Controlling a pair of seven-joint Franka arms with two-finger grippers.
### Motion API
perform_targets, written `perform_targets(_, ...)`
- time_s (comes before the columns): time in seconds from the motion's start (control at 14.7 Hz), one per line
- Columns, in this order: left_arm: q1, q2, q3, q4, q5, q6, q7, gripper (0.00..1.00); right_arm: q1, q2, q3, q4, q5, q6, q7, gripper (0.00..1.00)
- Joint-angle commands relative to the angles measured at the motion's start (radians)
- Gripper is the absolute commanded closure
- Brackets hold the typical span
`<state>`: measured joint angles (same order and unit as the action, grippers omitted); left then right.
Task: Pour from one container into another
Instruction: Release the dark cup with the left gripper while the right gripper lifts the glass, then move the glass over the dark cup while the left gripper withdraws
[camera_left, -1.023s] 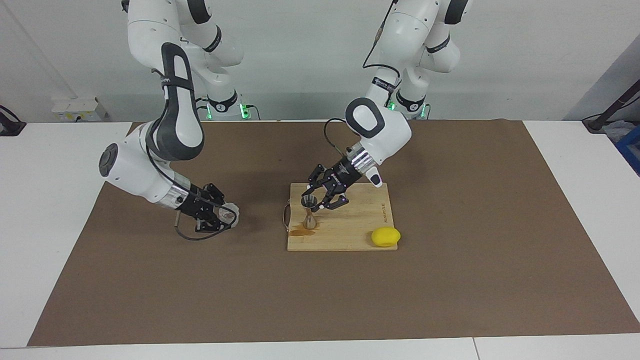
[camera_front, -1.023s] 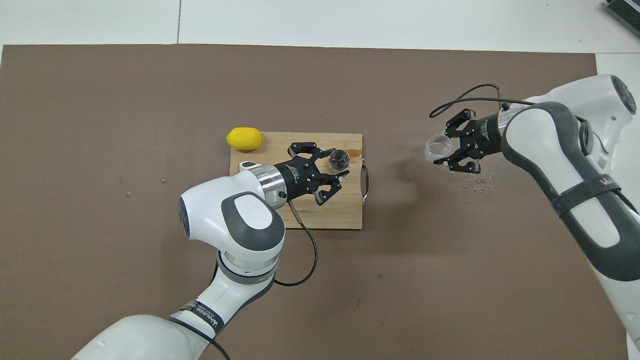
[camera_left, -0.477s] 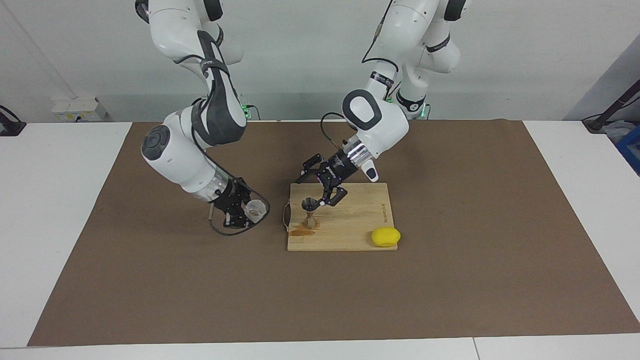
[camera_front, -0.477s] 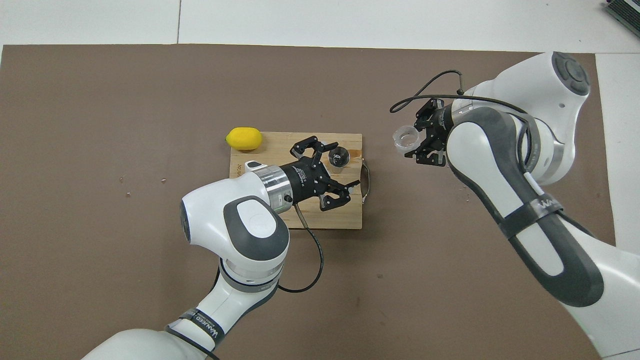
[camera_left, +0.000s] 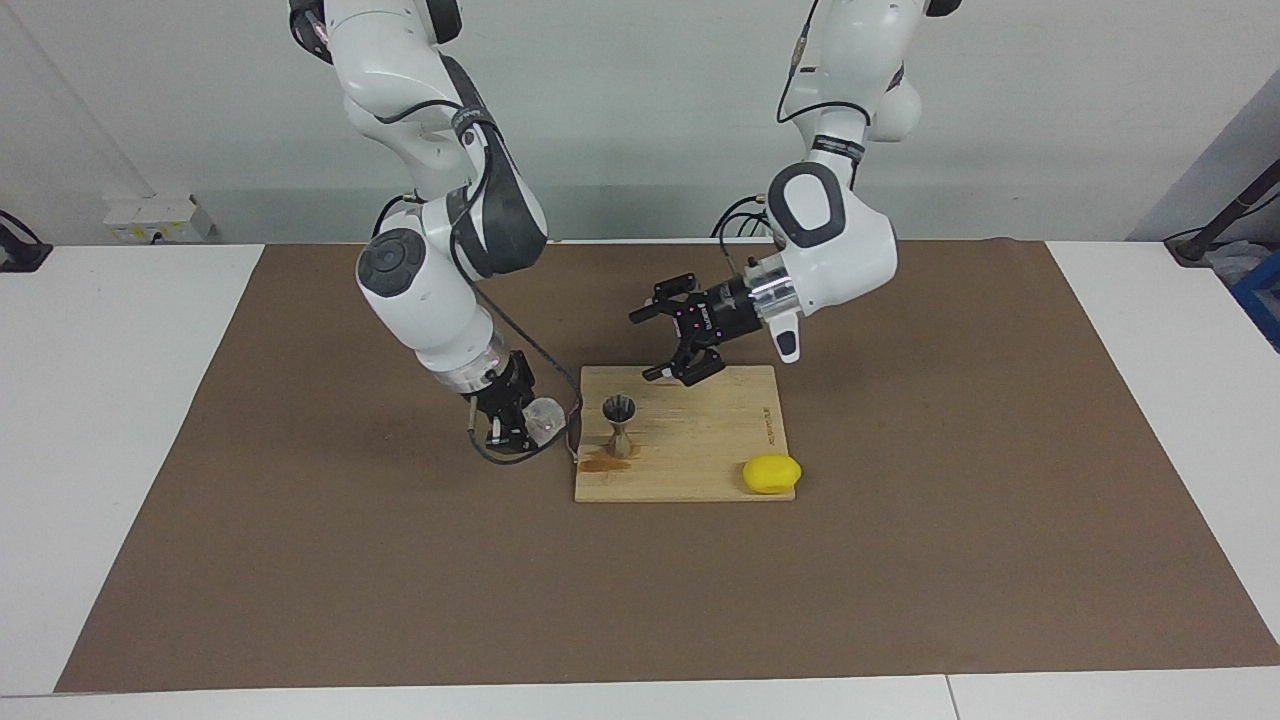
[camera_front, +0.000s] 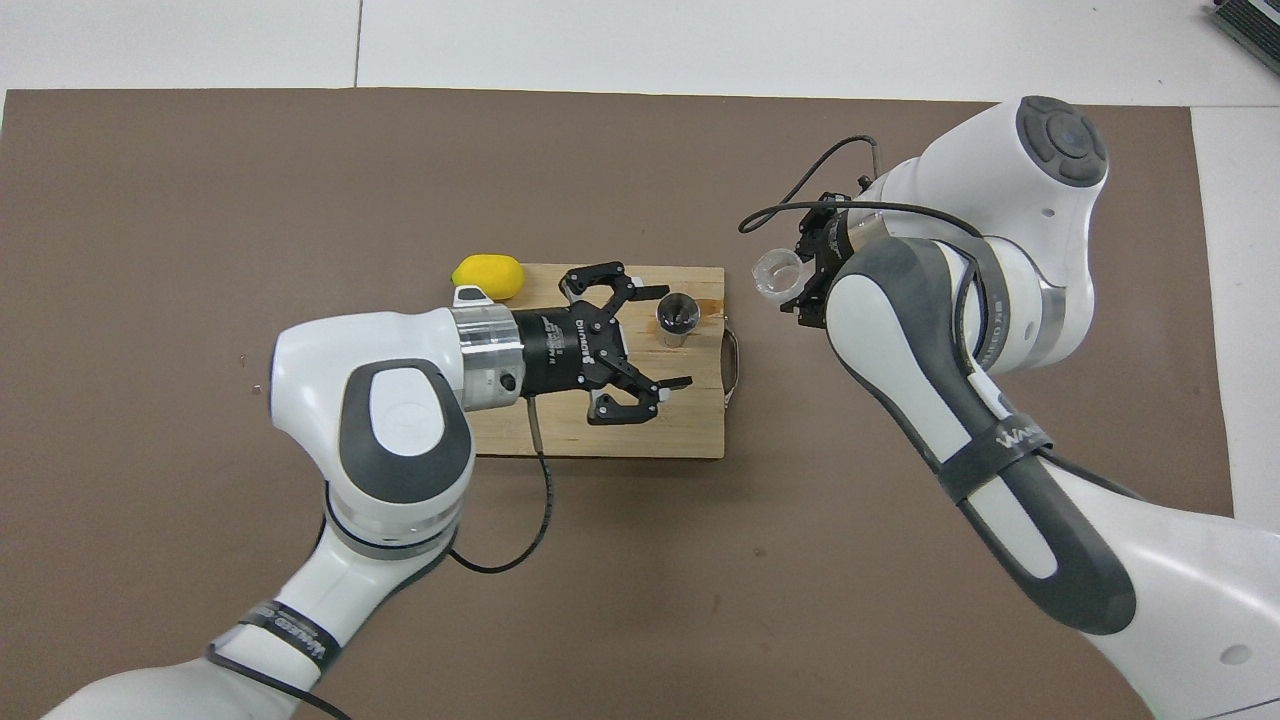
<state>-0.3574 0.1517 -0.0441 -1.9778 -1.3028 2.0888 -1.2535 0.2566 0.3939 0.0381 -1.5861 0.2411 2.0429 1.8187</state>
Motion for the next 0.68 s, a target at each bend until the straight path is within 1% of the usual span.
perform_targets(0.0,0.141,-0.008,-0.008,0.066,0.239,-0.262,-0.044,0.00,0.029,0.028,-0.003,0.037,-0.037,-0.017,0.043,0.89)
perform_targets(0.2,0.253,0.037,-0.010,0.206,0.472,-0.445,-0.035,0.00,0.065,0.046,0.000,0.090,-0.108,-0.036,0.076,0.89)
perform_targets(0.27,0.284,0.049,-0.010,0.242,0.538,-0.472,-0.030,0.00,0.078,0.054,-0.001,0.098,-0.117,-0.056,0.082,0.89)
perform_targets(0.41,0.314,0.055,-0.010,0.273,0.634,-0.472,0.030,0.00,0.099,0.056,0.000,0.100,-0.176,-0.061,0.082,0.89)
perform_targets(0.48,0.324,0.052,-0.010,0.281,0.690,-0.466,0.140,0.00,0.102,0.053,0.000,0.101,-0.204,-0.069,0.082,0.89)
perform_targets(0.61,0.328,0.040,-0.011,0.287,0.822,-0.467,0.427,0.00,0.105,0.049,0.008,0.101,-0.242,-0.073,0.082,0.89)
